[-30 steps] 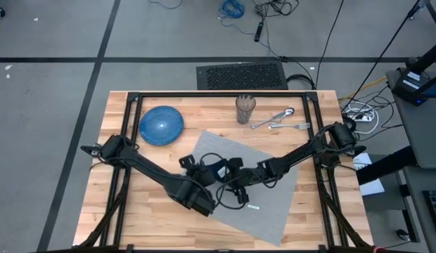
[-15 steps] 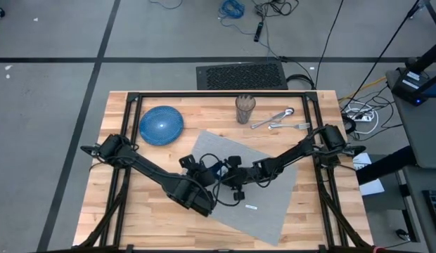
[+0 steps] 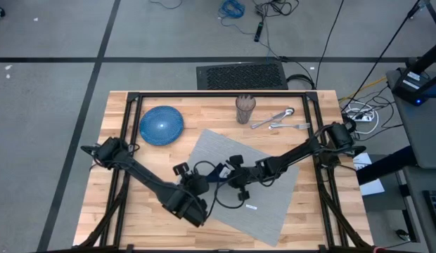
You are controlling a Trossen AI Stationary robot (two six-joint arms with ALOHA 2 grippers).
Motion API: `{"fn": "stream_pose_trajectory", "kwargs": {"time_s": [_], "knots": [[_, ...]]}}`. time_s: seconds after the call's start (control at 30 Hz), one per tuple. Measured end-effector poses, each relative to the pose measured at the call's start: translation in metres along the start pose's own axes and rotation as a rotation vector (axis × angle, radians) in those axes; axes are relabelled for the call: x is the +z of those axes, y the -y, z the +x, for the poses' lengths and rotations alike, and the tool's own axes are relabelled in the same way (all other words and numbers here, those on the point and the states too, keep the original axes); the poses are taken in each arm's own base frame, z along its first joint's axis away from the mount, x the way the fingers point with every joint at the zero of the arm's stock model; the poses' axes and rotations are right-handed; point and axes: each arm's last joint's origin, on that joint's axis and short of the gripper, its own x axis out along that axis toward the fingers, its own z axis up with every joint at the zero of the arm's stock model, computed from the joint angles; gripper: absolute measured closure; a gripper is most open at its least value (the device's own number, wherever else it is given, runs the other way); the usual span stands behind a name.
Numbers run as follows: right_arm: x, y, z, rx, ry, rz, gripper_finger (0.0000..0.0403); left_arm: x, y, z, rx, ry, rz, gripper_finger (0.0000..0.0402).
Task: Set table place
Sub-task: Fold the blue napkin
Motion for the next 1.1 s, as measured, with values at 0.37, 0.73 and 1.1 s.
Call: {"fn": "stream_pose_trajectory", "kwargs": {"time_s": [0.37,0.73,1.1], "knots": [[0.021,0.036,-0.009,0.046,-0.033,-0.057,0.0402,-0.037,0.021,0.004,-0.003,0.028,-0.045,0.0401],[0.065,0.096,-0.018,0.045,0.069,-0.118,0.0403,-0.065,0.028,0.001,0.027,0.072,-0.107,0.0401],[0.082,0.121,0.032,0.190,0.113,-0.175,0.0403,-0.086,0.025,-0.013,0.072,0.041,-0.181,0.0401]]}}
